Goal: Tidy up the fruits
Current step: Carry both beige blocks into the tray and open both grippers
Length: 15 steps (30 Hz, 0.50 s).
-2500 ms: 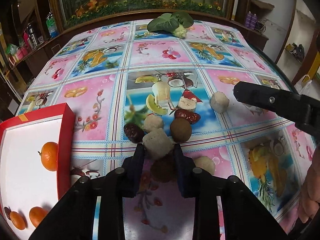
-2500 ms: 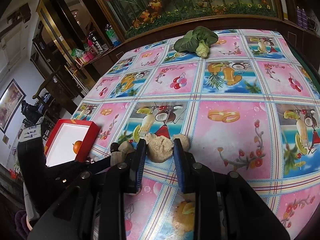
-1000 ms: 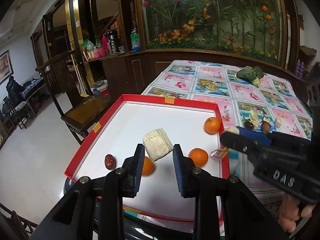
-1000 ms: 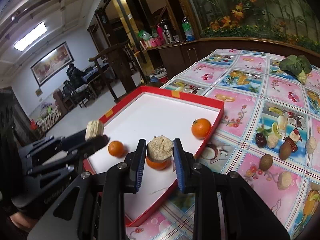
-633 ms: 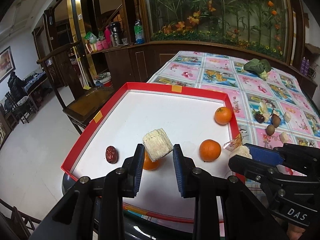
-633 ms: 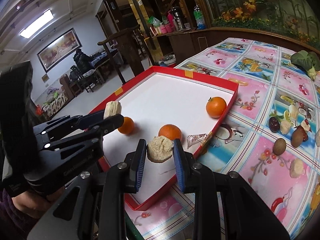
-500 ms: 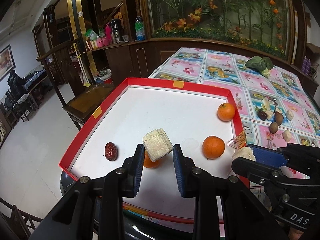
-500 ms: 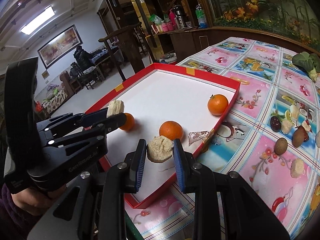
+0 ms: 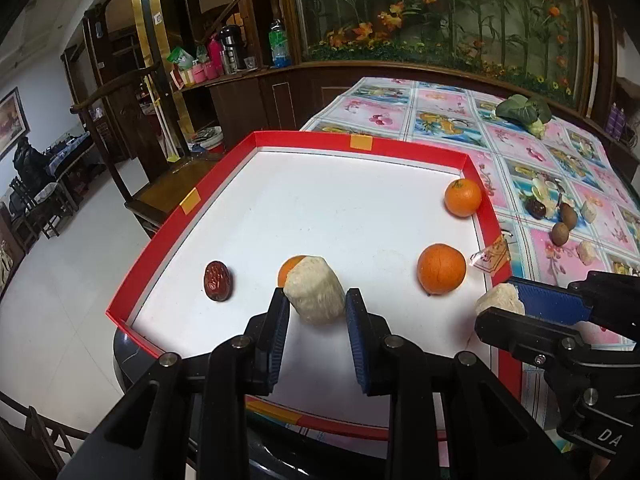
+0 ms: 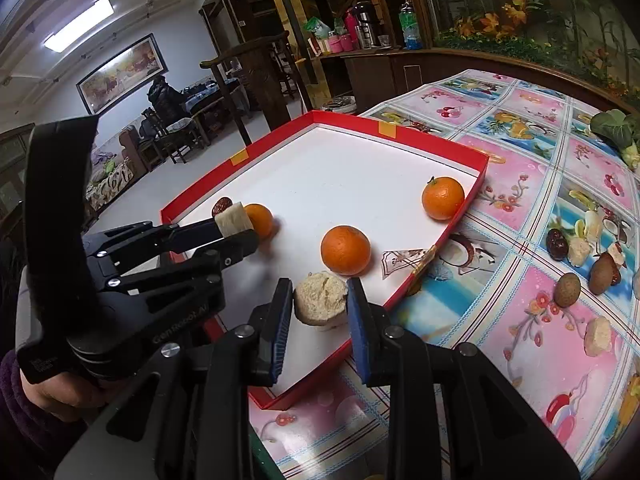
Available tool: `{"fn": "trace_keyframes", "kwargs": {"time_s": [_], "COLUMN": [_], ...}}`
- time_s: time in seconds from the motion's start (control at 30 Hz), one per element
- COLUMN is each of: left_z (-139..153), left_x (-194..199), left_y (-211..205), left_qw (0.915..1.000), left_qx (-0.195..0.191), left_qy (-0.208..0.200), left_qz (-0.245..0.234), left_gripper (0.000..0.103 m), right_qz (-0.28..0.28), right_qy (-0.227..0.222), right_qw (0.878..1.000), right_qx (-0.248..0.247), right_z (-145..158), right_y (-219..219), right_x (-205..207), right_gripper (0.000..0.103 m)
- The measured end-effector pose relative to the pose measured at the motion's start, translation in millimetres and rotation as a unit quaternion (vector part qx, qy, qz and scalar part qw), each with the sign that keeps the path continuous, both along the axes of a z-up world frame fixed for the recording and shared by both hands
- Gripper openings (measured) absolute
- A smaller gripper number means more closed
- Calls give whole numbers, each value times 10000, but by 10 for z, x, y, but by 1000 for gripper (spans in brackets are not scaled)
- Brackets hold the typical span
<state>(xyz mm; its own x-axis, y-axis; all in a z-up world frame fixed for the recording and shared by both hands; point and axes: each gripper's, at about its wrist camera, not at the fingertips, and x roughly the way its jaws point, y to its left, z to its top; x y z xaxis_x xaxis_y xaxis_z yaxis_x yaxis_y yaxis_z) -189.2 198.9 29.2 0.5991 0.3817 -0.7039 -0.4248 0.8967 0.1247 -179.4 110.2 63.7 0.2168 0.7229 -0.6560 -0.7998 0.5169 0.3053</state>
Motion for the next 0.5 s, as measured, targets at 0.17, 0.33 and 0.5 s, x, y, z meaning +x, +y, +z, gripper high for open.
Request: {"fn": "trace_keyframes", "kwargs": {"time_s": [0.17,0.33,0.5], "left_z": [-22,-35,-48], "left_x": [1,1,18], "left_y": [11,11,16], "left_qw": [10000,10000,9999], "left_qx": [-20,17,53], "left_qy": [42,62,88], "left_qz": [10,42,106], "left_gripper": [28,28,29], "right_qz": [93,175,206], "right_qy": [57,165,141], "right_qw": [9999,9996,9995], "right_qx": [-47,-161,-191], "right_z": [-20,-72,-76], "right_y": [29,65,64], "right_x": [3,31,14], "right_gripper": [30,30,30]}}
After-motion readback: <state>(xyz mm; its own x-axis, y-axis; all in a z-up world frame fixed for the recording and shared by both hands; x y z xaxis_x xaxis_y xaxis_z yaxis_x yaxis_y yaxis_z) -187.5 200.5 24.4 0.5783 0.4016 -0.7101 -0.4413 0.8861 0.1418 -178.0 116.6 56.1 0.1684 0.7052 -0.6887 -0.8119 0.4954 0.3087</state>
